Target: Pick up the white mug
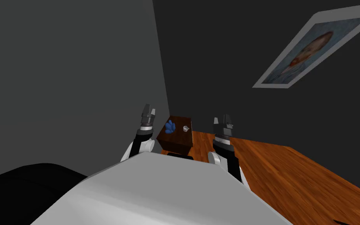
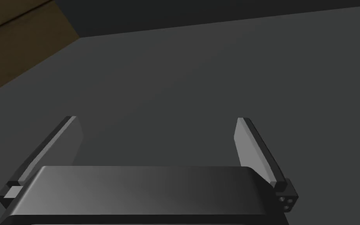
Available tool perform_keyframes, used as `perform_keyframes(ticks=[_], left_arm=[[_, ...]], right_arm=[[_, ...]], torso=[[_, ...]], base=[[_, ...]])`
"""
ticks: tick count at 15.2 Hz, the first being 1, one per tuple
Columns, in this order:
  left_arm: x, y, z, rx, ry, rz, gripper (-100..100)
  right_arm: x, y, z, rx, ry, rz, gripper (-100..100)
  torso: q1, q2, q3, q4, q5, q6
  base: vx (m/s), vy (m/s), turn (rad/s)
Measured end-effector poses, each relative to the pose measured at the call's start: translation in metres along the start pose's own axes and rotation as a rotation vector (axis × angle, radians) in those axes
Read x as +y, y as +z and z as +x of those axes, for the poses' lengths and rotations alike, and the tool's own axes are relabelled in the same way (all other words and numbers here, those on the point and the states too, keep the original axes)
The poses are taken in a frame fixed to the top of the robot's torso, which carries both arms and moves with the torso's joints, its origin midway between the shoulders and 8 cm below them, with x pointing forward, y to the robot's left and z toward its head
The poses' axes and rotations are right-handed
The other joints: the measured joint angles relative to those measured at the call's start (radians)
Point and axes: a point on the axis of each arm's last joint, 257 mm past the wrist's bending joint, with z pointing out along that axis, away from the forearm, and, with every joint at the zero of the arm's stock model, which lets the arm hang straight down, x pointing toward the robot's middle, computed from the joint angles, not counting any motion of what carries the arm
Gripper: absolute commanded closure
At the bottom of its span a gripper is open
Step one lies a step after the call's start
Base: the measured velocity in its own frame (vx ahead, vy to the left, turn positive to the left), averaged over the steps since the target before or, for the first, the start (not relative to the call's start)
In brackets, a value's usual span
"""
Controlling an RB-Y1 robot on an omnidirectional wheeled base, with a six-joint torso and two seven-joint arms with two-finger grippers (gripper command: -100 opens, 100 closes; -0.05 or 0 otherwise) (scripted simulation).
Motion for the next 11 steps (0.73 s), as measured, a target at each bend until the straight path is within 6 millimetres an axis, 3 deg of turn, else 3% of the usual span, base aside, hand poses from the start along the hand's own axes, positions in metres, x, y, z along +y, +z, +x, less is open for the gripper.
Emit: perform_keyframes(ticks=[5, 11], left_arm=[[0.000, 0.000, 0.000, 0.000, 0.000, 0.000, 0], [0.000, 0.000, 0.000, 0.000, 0.000, 0.000, 0]], right_arm=[[-0.030, -0.004, 0.007, 0.074, -0.049, 0.069, -100], [-0.084, -0.017, 0.002, 0.144, -0.129, 0.208, -100]], torso=[[-0.001, 0.001, 0.001, 0.000, 0.000, 0.000], [-0.001, 0.002, 0.001, 0.000, 0.000, 0.000]], base=[[-0.022, -0.002, 0.188], [-0.029, 0.002, 0.204]])
